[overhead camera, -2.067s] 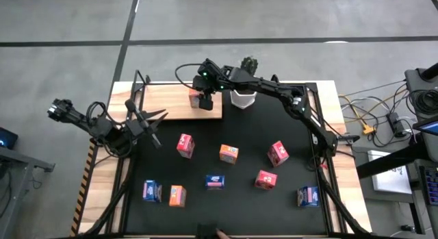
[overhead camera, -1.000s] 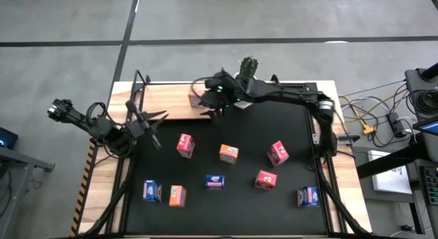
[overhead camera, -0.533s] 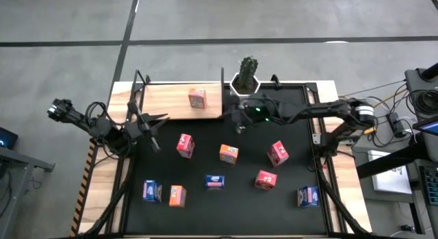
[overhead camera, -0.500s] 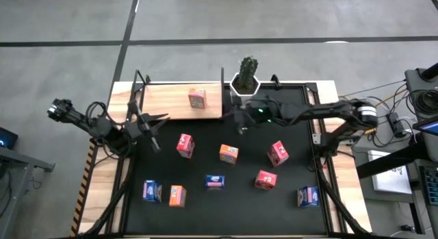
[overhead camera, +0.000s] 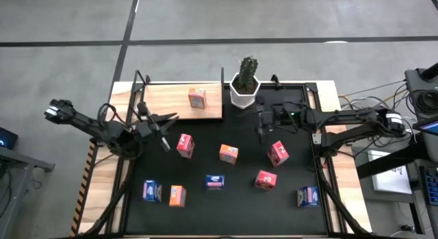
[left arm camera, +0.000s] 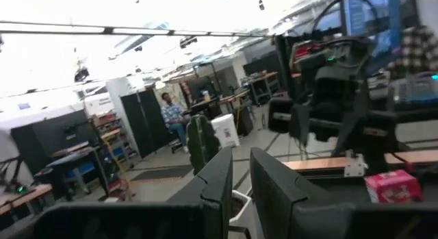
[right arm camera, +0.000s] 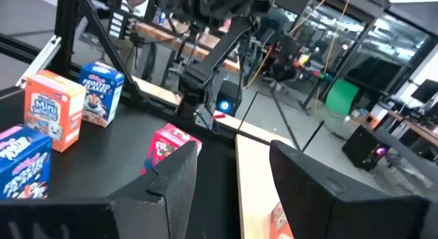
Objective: Stack cereal on shelf
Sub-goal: Put the top orange cereal box on the shelf
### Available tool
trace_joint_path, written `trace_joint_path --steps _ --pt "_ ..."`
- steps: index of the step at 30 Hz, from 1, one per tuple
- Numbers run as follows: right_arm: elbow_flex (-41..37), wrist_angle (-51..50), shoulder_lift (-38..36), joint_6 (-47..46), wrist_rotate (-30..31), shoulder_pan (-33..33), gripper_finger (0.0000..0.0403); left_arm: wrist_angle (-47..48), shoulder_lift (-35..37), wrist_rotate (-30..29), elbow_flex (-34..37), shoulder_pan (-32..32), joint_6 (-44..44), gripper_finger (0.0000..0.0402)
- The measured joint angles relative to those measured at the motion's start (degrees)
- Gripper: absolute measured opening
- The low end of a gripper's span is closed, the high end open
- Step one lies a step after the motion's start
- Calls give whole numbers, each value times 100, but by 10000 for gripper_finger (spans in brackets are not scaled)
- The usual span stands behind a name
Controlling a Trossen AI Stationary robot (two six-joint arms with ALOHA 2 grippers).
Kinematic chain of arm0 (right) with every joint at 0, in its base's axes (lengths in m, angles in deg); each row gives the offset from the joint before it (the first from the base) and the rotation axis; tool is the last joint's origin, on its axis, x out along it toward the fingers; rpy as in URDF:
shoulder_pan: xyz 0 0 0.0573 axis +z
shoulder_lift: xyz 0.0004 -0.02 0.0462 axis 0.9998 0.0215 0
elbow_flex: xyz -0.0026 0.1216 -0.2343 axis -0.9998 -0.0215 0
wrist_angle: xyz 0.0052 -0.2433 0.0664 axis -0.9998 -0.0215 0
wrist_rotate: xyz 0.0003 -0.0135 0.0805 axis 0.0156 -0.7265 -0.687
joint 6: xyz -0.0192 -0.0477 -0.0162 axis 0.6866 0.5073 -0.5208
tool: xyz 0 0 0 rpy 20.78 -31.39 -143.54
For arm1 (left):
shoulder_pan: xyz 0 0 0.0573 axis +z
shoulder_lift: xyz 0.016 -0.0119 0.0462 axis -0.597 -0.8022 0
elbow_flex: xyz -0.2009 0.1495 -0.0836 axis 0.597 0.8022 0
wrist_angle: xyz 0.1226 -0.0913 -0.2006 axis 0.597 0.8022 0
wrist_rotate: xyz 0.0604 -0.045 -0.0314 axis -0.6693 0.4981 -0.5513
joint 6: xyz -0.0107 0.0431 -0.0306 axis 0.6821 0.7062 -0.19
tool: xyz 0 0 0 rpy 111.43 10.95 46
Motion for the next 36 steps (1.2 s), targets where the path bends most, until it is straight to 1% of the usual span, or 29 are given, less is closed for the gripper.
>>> trace_joint_path --steps 7,9,12,15,17,20,23,26,29,32,36 --pt "-358 -1 -484 94 0 -2 175 183 -473 2 -314 477 -121 36" --pt "-420 2 -579 98 0 -2 176 441 -612 5 -485 610 -140 36" --pt "-519 -9 -666 171 0 -2 174 1116 -824 124 -819 829 -406 36" --pt "-587 -1 -702 224 0 -2 171 2104 -1036 684 -1271 1144 -886 36" --pt "-631 -9 -718 258 0 -2 171 2984 -1211 1087 -1624 1412 -1232 36" --pt "-662 -15 -718 264 0 -2 171 4342 -1503 1669 -2179 1933 -1736 36" --pt "-667 -12 -709 320 0 -4 170 5268 -1863 2507 -2577 2598 -1926 36" --pt "-667 -16 -709 392 0 -4 167 5523 -2236 3204 -2785 3337 -1912 36" --pt "-667 2 -743 497 4 -7 166 5509 -2576 3685 -2915 4054 -1886 36" --pt "-667 7 -868 546 66 -17 167 5528 -2881 4027 -2931 4589 -1881 36" --pt "-667 -83 -1022 620 380 -17 164 5524 -3153 4164 -2927 4934 -1874 36"
